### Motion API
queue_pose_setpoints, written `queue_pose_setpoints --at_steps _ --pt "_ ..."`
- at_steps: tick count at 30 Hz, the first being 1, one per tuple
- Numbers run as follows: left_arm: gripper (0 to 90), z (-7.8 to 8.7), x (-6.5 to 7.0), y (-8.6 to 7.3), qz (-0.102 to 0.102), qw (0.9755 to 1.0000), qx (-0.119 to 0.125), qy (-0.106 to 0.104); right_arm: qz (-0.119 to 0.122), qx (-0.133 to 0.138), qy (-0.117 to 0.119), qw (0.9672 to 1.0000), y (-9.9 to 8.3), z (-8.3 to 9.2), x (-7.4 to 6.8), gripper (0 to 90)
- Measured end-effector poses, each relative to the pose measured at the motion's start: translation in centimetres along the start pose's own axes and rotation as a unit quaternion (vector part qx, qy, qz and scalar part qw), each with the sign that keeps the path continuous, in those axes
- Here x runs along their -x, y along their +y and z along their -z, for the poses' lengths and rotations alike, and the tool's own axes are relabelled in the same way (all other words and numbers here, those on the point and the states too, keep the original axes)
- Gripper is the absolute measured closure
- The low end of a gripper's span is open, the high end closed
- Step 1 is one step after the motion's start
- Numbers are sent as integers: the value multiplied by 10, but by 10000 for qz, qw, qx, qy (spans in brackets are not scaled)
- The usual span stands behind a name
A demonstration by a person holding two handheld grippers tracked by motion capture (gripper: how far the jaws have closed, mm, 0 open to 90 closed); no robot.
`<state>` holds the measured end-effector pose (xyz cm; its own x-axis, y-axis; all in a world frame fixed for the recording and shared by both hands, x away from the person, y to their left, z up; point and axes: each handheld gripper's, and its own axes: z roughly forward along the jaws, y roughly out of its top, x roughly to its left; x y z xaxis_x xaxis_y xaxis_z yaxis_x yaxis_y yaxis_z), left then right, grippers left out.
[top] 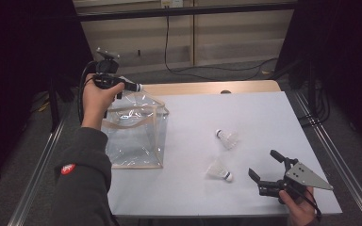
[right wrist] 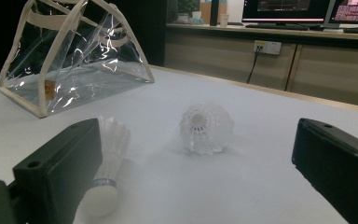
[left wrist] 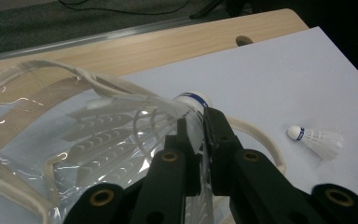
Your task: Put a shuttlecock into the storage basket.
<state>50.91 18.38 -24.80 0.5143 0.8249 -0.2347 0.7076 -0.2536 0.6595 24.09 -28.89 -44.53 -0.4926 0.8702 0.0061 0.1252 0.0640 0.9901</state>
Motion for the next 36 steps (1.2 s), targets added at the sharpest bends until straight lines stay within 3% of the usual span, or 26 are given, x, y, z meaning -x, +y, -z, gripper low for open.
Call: queue_pose_setpoints --at_steps 36 --pt "859 -4 -12 -2 110 9997 -56 217 4 9 18 10000 0 0 1 14"
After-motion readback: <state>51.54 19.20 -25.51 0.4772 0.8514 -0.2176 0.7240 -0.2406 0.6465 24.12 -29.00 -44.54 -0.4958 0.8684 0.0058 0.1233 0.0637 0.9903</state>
